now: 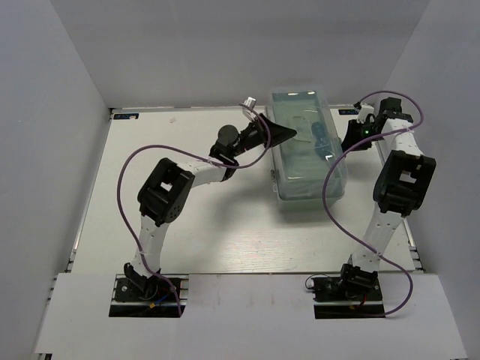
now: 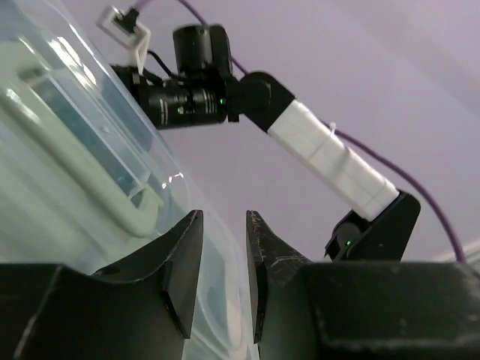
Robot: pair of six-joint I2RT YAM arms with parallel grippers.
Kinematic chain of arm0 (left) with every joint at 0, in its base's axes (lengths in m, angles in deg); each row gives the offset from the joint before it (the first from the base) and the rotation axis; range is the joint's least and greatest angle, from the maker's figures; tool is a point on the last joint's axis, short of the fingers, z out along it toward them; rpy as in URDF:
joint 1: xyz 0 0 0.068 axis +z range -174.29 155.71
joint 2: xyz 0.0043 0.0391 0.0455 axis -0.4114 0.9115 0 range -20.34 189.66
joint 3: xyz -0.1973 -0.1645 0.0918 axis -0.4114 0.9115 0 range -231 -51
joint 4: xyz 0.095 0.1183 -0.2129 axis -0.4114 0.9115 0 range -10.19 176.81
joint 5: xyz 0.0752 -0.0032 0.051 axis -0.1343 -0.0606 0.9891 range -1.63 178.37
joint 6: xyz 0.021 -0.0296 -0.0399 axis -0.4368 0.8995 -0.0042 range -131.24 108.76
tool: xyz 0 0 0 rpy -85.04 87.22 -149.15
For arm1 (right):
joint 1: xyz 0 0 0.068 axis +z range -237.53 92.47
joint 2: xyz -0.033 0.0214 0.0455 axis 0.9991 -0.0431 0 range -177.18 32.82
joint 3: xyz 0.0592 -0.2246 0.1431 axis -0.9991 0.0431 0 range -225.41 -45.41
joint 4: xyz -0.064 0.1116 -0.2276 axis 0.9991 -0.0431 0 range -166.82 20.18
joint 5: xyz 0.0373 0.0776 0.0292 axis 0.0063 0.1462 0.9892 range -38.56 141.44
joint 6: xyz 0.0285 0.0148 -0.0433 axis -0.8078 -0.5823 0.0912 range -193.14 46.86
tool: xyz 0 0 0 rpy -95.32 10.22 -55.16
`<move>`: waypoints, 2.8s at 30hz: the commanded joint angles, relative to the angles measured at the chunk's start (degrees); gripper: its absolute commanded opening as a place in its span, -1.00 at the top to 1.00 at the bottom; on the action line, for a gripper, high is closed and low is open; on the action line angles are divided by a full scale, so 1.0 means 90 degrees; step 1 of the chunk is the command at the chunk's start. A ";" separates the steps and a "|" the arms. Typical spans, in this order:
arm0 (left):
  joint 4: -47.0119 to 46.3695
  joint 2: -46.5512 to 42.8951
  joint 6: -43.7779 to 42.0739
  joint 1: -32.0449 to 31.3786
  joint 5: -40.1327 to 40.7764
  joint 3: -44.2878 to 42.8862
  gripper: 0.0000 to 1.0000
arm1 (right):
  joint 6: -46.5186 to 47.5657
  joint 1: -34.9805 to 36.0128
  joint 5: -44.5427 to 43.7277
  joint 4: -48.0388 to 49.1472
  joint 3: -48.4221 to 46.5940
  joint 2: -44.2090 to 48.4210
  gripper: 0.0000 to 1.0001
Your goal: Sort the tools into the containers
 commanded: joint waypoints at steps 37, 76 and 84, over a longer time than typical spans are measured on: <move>0.5414 -0.5226 -0.4391 0.0295 0.2818 0.4189 -0.32 | -0.1087 0.1063 -0.1399 0.0408 0.0919 0.0977 -0.37; 0.7716 -0.5446 -0.4651 -0.0330 0.4437 0.3506 -0.99 | -0.0501 0.1404 -0.3480 0.1814 0.2751 0.4567 -0.81; 0.9522 -0.7363 -0.6537 -0.0330 0.4709 0.2902 -0.99 | -0.1274 0.1424 -0.2436 0.1355 0.4898 0.6812 -0.81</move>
